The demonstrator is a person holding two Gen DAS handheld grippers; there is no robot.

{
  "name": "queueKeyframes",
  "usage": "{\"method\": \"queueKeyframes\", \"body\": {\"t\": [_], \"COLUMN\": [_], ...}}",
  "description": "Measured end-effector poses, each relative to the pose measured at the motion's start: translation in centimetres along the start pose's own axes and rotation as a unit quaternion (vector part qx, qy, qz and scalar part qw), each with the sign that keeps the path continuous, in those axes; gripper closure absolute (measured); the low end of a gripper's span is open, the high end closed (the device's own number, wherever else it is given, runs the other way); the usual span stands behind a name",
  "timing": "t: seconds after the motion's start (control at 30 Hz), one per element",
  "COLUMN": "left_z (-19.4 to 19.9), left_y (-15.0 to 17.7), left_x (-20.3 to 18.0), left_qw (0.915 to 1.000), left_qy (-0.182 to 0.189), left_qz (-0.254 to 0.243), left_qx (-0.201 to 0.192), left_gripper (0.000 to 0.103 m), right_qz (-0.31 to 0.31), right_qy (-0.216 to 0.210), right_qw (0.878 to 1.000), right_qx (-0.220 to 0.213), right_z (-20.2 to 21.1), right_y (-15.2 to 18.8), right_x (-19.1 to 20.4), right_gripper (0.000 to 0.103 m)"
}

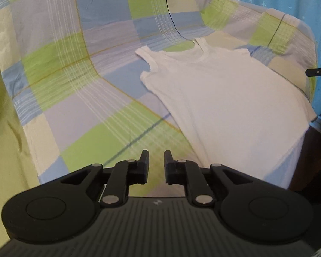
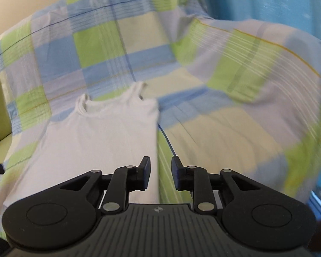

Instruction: Fold clothes

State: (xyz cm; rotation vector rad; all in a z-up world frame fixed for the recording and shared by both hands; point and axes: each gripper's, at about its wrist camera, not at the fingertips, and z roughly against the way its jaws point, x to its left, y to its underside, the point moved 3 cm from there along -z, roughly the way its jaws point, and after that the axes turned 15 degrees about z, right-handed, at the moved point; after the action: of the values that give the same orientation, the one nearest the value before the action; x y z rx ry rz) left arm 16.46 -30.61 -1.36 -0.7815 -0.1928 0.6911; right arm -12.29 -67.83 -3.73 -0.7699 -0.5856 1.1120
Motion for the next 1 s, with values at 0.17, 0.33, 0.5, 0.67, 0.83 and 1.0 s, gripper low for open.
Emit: {"method": "queueKeyframes", "body": {"t": [0.17, 0.33, 0.5, 0.67, 0.83, 1.0], "left_z": [-6.5, -12.8, -15.3, -15.0, -12.1, -8.9], "left_y": [-5.4, -7.6, -8.1, -8.2, -7.5, -4.5], "left_x": [-2.5, -3.1, -1.1, -0.9, -0.9, -0.7], "left_qw": [0.9991, 0.9984, 0.9990, 0.9994, 0.9998, 0.9996], "left_qy": [0.036, 0.053, 0.037, 0.014, 0.014, 0.027], "left_qz": [-0.014, -0.021, -0.022, -0.029, -0.015, -0.003], "left_qx": [-0.016, 0.005, 0.011, 0.010, -0.006, 0.001], "left_gripper": [0.087, 0.086, 0.098, 0.100, 0.076, 0.074], "right_qz": [0.017, 0.012, 0.007, 0.007, 0.035, 0.084], "right_qy": [-0.032, -0.052, -0.028, 0.006, 0.002, -0.049], "right_qw": [0.999, 0.997, 0.999, 1.000, 0.999, 0.995], "right_qx": [0.015, 0.052, 0.046, 0.026, -0.010, 0.013], "right_z": [-8.9, -15.6, -16.7, -15.0, -10.3, -7.5], "right_y": [-5.1, -6.8, -6.6, -6.7, -6.7, -4.7], "right_x": [0.4, -0.3, -2.2, -2.9, -0.3, 5.3], "right_gripper": [0.073, 0.100, 0.103, 0.089, 0.083, 0.074]}}
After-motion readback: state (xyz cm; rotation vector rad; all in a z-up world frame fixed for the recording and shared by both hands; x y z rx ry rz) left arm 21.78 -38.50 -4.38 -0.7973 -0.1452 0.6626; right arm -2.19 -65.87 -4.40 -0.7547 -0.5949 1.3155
